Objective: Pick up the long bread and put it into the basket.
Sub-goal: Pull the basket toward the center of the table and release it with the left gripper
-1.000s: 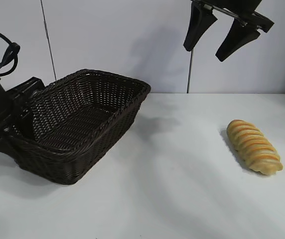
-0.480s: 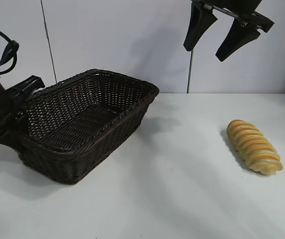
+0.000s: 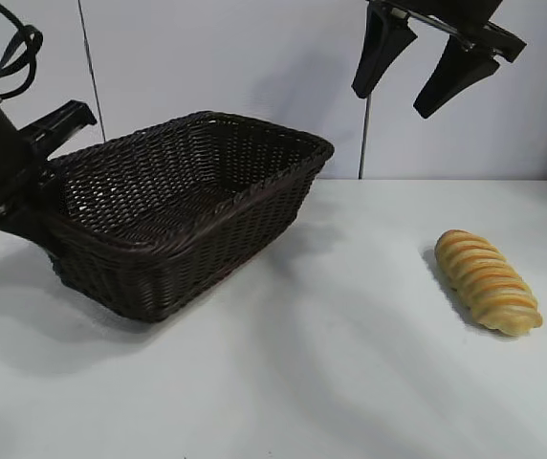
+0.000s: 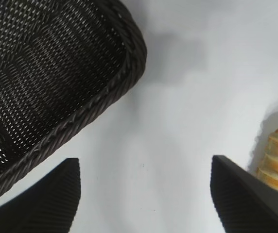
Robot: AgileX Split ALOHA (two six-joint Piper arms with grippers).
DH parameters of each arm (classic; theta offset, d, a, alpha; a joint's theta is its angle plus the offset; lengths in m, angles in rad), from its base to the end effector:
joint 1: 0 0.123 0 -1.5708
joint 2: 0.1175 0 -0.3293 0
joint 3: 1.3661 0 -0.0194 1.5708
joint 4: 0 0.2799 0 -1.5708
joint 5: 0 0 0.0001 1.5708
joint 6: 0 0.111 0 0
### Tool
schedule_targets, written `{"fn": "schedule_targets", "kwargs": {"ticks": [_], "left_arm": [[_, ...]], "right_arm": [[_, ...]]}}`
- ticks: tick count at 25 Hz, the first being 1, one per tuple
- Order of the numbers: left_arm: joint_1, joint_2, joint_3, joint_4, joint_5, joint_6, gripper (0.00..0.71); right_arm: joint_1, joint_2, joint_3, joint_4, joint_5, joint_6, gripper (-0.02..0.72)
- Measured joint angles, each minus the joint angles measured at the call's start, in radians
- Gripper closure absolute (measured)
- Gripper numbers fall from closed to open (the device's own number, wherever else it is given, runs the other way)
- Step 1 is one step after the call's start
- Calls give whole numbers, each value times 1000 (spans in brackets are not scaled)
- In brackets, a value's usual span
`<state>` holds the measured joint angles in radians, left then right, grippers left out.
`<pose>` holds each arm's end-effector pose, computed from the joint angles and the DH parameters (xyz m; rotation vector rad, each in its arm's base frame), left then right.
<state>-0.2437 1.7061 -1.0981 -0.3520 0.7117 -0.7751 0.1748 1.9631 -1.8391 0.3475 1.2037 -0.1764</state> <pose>0.3567 -0.1145 0.2185 -1.0846 2.7153 -0.5948 0.4638 0.1178 0.3207 -0.3869 2.7472 0.4829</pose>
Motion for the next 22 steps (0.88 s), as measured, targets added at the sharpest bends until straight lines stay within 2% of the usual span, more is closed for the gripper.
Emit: {"fn": "schedule_targets", "kwargs": {"ticks": [6,12,22], "left_arm": [[47,82,-112,-17,105,218,612],[50,209,-268,-85,263,542,612],[50,359,-499,-54,412,775,612]], "right_arm": [[0,0,0,0,0,0,165],[0,0,0,0,0,0,165],[0,0,0,0,1,0,165]]}}
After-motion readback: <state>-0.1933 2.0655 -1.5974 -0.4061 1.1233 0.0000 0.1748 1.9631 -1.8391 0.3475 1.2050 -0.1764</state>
